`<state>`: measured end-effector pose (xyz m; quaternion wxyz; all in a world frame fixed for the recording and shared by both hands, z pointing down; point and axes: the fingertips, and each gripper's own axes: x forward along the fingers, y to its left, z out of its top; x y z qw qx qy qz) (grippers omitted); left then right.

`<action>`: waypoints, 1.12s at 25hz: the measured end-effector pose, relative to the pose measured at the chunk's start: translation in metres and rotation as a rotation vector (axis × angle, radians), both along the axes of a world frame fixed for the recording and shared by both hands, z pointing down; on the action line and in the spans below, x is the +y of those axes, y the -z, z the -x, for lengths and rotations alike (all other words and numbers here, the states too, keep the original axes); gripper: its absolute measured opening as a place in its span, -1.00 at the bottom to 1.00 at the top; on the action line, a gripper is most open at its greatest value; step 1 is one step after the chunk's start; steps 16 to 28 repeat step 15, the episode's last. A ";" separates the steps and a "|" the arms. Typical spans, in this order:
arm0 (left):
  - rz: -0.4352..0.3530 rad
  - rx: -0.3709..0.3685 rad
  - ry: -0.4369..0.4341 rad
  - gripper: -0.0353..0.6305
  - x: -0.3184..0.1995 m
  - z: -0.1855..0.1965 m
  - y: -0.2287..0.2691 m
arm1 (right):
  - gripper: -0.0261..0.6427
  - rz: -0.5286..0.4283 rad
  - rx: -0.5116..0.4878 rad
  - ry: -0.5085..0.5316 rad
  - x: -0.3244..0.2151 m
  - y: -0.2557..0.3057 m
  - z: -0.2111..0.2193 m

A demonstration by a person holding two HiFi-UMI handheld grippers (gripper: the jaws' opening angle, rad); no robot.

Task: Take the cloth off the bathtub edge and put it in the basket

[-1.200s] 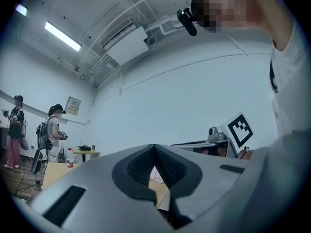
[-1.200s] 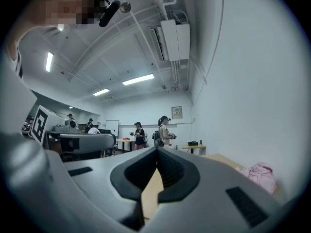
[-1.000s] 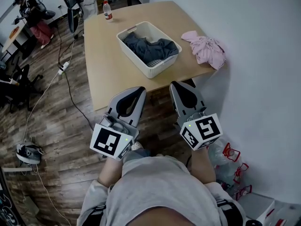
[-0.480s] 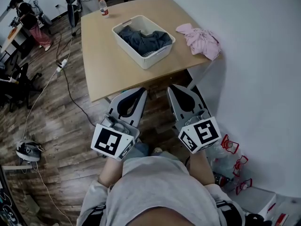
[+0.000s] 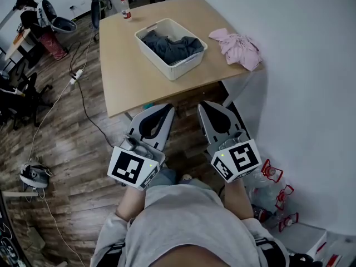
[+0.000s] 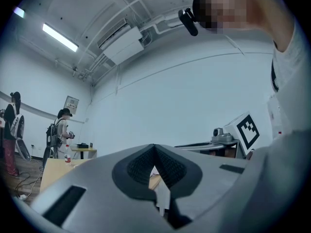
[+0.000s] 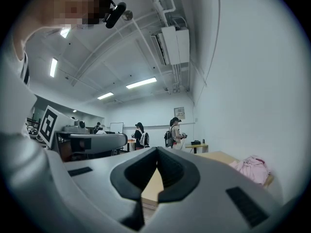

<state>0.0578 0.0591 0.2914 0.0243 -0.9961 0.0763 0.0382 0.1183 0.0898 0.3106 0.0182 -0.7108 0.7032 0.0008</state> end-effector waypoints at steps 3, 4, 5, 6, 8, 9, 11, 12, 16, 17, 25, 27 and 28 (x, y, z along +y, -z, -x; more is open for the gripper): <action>-0.002 0.000 -0.003 -0.91 0.004 -0.001 0.000 | -0.89 -0.003 0.000 0.002 0.003 0.001 0.001; -0.004 0.001 -0.006 -0.91 0.005 -0.001 0.000 | -0.89 -0.003 0.000 0.000 0.004 0.001 0.000; -0.005 0.002 -0.008 -0.91 0.006 -0.002 0.001 | -0.89 -0.002 0.001 -0.003 0.005 0.001 -0.001; -0.006 0.003 -0.011 -0.91 0.007 -0.004 0.001 | -0.89 -0.002 0.001 -0.006 0.006 0.000 -0.002; -0.008 0.006 -0.016 -0.90 0.009 -0.007 0.002 | -0.89 -0.004 -0.004 -0.012 0.009 0.000 -0.005; -0.010 0.006 -0.018 -0.91 0.010 -0.008 0.002 | -0.89 -0.004 -0.006 -0.015 0.009 0.000 -0.006; -0.012 0.006 -0.022 -0.91 0.011 -0.010 0.002 | -0.89 -0.005 -0.001 -0.015 0.010 0.000 -0.008; -0.013 0.006 -0.023 -0.90 0.011 -0.010 0.002 | -0.89 -0.006 0.002 -0.014 0.010 0.001 -0.008; -0.013 0.006 -0.024 -0.91 0.012 -0.011 0.003 | -0.89 -0.006 0.005 -0.015 0.011 0.003 -0.009; -0.013 0.006 -0.024 -0.91 0.012 -0.011 0.003 | -0.89 -0.006 0.005 -0.015 0.011 0.003 -0.009; -0.013 0.006 -0.024 -0.91 0.012 -0.011 0.003 | -0.89 -0.006 0.005 -0.015 0.011 0.003 -0.009; -0.013 0.006 -0.024 -0.91 0.012 -0.011 0.003 | -0.89 -0.006 0.005 -0.015 0.011 0.003 -0.009; -0.013 0.006 -0.024 -0.91 0.012 -0.011 0.003 | -0.89 -0.006 0.005 -0.015 0.011 0.003 -0.009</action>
